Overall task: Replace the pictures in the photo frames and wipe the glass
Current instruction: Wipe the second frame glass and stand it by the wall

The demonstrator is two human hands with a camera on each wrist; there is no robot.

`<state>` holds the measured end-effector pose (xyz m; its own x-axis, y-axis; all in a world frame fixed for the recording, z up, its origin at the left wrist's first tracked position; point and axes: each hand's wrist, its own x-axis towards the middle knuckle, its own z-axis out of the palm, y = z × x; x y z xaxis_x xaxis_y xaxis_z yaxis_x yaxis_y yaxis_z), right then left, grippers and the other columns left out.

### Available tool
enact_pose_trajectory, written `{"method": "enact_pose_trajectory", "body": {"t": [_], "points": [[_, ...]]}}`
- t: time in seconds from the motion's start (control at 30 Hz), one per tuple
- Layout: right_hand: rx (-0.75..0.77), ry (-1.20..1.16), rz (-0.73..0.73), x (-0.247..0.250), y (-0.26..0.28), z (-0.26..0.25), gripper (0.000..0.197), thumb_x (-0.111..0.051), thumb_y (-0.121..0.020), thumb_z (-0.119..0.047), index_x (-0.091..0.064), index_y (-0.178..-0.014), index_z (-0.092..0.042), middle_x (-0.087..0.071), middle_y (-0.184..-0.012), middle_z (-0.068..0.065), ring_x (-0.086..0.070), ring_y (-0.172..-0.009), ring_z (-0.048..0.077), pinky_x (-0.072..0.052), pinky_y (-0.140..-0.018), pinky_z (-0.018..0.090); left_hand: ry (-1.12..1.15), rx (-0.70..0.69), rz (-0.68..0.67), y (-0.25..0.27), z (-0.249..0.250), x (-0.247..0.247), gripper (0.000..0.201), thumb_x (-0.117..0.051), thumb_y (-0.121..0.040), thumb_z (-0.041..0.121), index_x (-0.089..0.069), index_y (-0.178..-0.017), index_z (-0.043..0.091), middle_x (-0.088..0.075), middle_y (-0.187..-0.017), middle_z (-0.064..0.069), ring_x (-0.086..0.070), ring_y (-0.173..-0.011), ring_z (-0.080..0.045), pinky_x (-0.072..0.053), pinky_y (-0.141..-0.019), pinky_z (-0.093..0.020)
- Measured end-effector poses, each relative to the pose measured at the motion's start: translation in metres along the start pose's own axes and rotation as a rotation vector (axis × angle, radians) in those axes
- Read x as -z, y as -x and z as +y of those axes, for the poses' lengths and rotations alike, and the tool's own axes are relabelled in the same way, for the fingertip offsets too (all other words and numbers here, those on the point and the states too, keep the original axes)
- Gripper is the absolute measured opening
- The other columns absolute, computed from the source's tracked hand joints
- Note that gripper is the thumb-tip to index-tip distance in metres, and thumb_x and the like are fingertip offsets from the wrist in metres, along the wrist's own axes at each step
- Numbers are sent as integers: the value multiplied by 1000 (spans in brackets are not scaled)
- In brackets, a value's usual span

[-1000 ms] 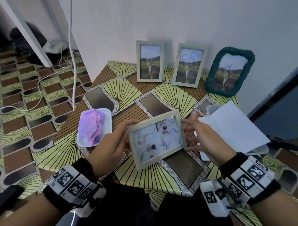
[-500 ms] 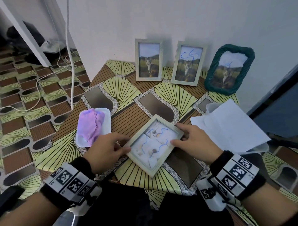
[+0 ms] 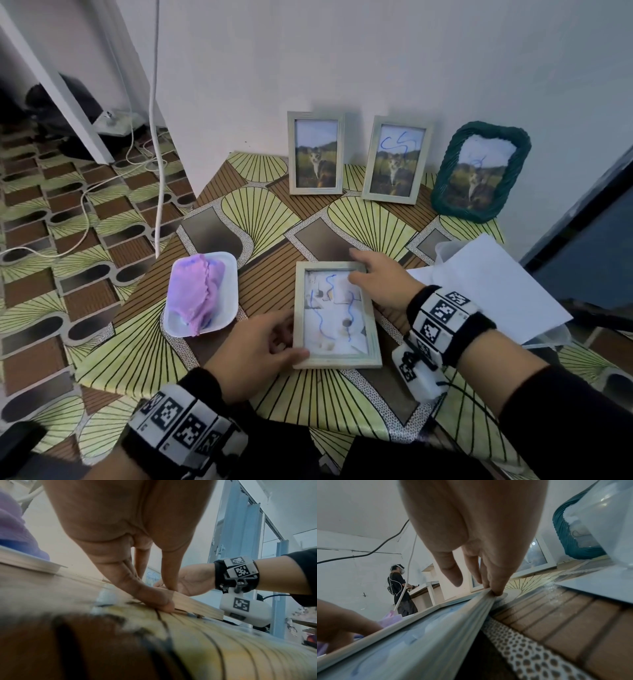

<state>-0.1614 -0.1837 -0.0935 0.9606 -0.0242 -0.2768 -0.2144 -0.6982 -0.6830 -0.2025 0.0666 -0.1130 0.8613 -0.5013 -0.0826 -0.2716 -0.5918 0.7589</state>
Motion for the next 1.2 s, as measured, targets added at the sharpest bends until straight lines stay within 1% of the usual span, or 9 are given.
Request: {"method": "enact_pose_trajectory", "body": {"t": [0.17, 0.33, 0.47, 0.6, 0.7, 0.77, 0.83, 1.07, 1.2], "points": [[49, 25, 26, 0, 13, 0, 65, -56, -97, -23, -28, -154, -13, -26, -161, 0, -25, -148, 14, -22, -121, 33, 91, 50, -25, -3, 2, 5, 52, -77, -82, 18, -54, -118, 49, -67, -86, 1, -70, -68, -25, -58, -75, -43], [105, 122, -29, -7, 54, 2, 46, -58, -95, -30, -45, -137, -16, -56, -138, 1, -55, -121, 20, -45, -103, 38, 25, 7, 59, -4, 5, 24, 54, -74, -85, 25, -53, -135, 31, -68, -94, 9, -67, -81, -7, -56, -80, -33], [135, 198, -53, -16, 79, 10, 62, -57, -96, -37, -33, -148, -12, -33, -158, 2, -37, -141, 18, -30, -111, 24, -259, -60, 324, -9, -1, 66, 51, -71, -87, 29, -57, -135, 20, -67, -114, 4, -60, -105, -13, -46, -98, -34], [133, 217, -74, -24, 88, 18, 79, -54, -97, -42, -10, -157, -19, 1, -165, -5, -15, -150, 12, -17, -121, 27, -654, 107, 93, -12, -19, 97, 48, -57, -93, 45, -54, -126, 10, -56, -133, -6, -51, -122, -25, -40, -101, -35], [123, 188, -53, -27, 88, 18, 74, -54, -96, -44, -17, -156, -21, 0, -165, -8, -21, -149, 12, -19, -118, 25, -779, 286, -143, -8, -33, 97, 72, -42, -94, 60, -34, -144, 8, -26, -159, -11, -37, -139, -27, -35, -111, -34], [128, 166, -33, -28, 85, 18, 69, -54, -96, -44, -23, -154, -22, -4, -164, -8, -24, -148, 12, -21, -114, 22, -782, 289, -176, -4, -39, 91, 88, -36, -94, 63, -6, -156, 9, 5, -164, -7, -5, -151, -19, -18, -120, -33], [133, 141, -18, -29, 81, 18, 65, -55, -96, -43, -29, -153, -23, -8, -164, -8, -24, -147, 9, -23, -112, 19, -757, 268, -151, -2, -40, 88, 87, -35, -95, 62, -1, -156, 11, 10, -163, -5, 3, -151, -16, -19, -121, -35], [150, 106, 33, -32, 72, 24, 62, -58, -94, -43, -39, -149, -23, -20, -161, -11, -21, -144, -3, -25, -103, 12, -772, 226, -90, -5, -52, 93, 65, -39, -103, 38, -8, -157, 19, -7, -163, -6, -29, -146, -20, -31, -108, -24], [144, 26, 51, -36, 70, 31, 66, -61, -92, -43, -37, -151, -23, -21, -157, -18, -21, -140, -9, -21, -107, 12, -576, 206, 77, -3, -53, 101, 51, -48, -100, 22, -36, -150, 28, -63, -130, -6, -61, -104, -26, -44, -86, -26]]}}
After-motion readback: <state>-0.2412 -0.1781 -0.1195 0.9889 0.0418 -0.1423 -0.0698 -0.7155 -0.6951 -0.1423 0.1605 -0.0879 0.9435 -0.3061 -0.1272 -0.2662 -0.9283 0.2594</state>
